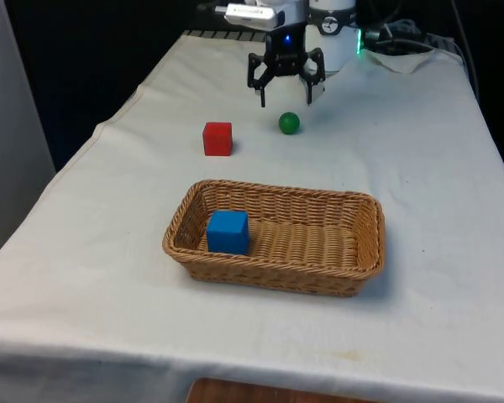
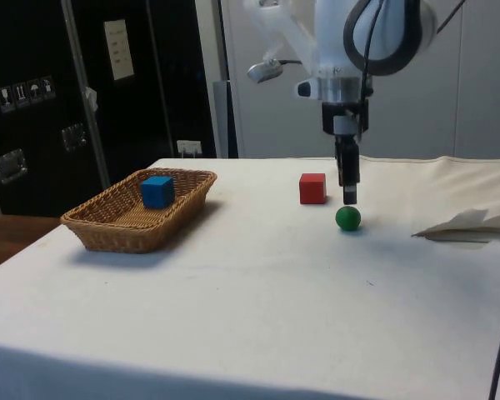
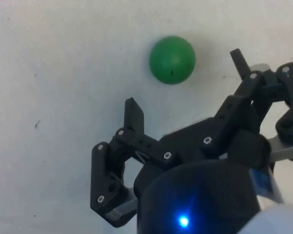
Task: Place all non-red objects into the basket.
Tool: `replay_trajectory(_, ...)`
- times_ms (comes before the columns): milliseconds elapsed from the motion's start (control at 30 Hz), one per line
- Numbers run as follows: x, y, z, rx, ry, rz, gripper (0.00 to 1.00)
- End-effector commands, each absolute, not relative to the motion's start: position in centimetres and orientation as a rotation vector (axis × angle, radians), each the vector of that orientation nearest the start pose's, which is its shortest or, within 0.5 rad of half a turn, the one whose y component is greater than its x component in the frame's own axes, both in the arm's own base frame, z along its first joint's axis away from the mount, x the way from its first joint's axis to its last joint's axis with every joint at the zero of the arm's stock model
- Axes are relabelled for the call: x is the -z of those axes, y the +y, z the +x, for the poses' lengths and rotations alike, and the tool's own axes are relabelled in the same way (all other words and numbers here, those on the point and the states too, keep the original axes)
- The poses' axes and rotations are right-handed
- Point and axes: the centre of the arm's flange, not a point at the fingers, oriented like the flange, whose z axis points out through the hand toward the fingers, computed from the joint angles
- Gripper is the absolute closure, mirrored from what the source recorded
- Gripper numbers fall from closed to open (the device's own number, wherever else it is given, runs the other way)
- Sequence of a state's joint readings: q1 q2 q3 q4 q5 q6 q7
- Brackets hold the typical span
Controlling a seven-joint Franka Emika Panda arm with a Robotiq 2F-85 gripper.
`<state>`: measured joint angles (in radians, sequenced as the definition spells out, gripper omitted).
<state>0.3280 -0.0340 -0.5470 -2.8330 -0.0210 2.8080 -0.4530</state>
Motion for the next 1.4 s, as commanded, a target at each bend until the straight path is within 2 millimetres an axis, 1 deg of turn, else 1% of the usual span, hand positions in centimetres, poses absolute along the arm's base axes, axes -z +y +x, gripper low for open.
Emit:
replay_trajectory(0,-21.0,-7.4,35.6,0.04,-0.405,-3.096,0.0)
replay_trajectory(167,-20.3,-7.4,35.4,0.045,-0.413,-3.102,0.0)
replay_trajectory(200,-20.0,-7.8,35.7,0.015,-0.413,-3.117,0.0)
replay_trajectory(233,-20.2,-7.4,35.4,0.045,-0.415,-3.102,0.0)
replay_trajectory(467,-19.5,-6.8,35.1,0.038,-0.415,-3.105,0.0)
replay_trajectory(500,-19.1,-7.3,35.5,0.005,-0.419,-3.122,0.0)
replay_trajectory(533,-19.5,-6.8,35.1,0.036,-0.415,-3.105,0.0)
replay_trajectory(733,-19.3,-6.1,35.1,0.032,-0.413,-3.1,0.0)
replay_trajectory(767,-18.9,-6.6,35.4,0.0,-0.416,-3.116,0.0)
replay_trajectory(800,-19.3,-6.1,35.2,0.032,-0.413,-3.1,0.0)
replay_trajectory(1000,-19.3,-5.6,35.6,0.044,-0.411,-3.099,0.0)
replay_trajectory(1033,-19.0,-6.0,35.7,0.013,-0.414,-3.113,0.0)
replay_trajectory(1067,-19.3,-5.6,35.6,0.043,-0.409,-3.1,0.0)
replay_trajectory(1233,-19.0,-5.2,35.8,0.043,-0.414,-3.107,0.0)
replay_trajectory(1300,-18.7,-5.2,35.9,0.036,-0.416,-3.11,0.0)
replay_trajectory(1333,-18.9,-5.6,36.1,0.013,-0.423,-3.115,0.0)
replay_trajectory(1367,-18.7,-5.1,35.9,0.035,-0.418,-3.111,0.0)
